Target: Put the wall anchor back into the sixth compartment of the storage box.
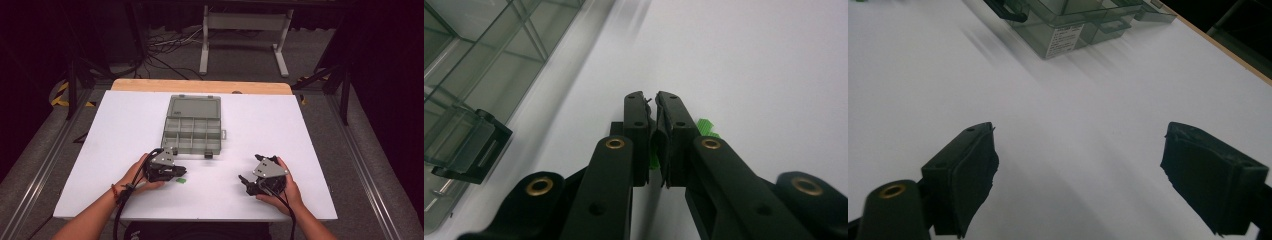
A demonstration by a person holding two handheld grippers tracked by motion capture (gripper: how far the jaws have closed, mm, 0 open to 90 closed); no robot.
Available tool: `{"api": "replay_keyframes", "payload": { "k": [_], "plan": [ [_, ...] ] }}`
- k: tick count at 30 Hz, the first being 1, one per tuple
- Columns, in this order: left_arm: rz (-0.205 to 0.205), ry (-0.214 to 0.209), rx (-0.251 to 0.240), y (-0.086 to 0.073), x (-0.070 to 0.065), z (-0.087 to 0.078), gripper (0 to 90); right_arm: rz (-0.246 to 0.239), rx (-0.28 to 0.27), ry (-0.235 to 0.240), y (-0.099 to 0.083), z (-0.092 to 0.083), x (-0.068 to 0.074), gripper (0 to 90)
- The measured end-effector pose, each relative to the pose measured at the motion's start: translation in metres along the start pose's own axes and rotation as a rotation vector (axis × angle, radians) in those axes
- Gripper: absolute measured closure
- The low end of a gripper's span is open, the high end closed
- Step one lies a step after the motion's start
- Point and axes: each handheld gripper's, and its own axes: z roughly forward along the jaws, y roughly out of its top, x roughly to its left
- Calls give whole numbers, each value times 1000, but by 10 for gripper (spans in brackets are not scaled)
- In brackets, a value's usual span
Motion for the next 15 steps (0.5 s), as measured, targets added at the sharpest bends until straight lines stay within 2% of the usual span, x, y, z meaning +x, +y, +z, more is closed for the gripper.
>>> {"api": "replay_keyframes", "payload": {
  "k": [10, 15],
  "plan": [
    [15, 30, -4, 1, 0, -2, 843, 3, -16, -9, -1, -6, 0, 148],
    [8, 54, -30, 1, 0, -7, 843, -5, -16, -10, -1, -7, 0, 148]
  ]
}}
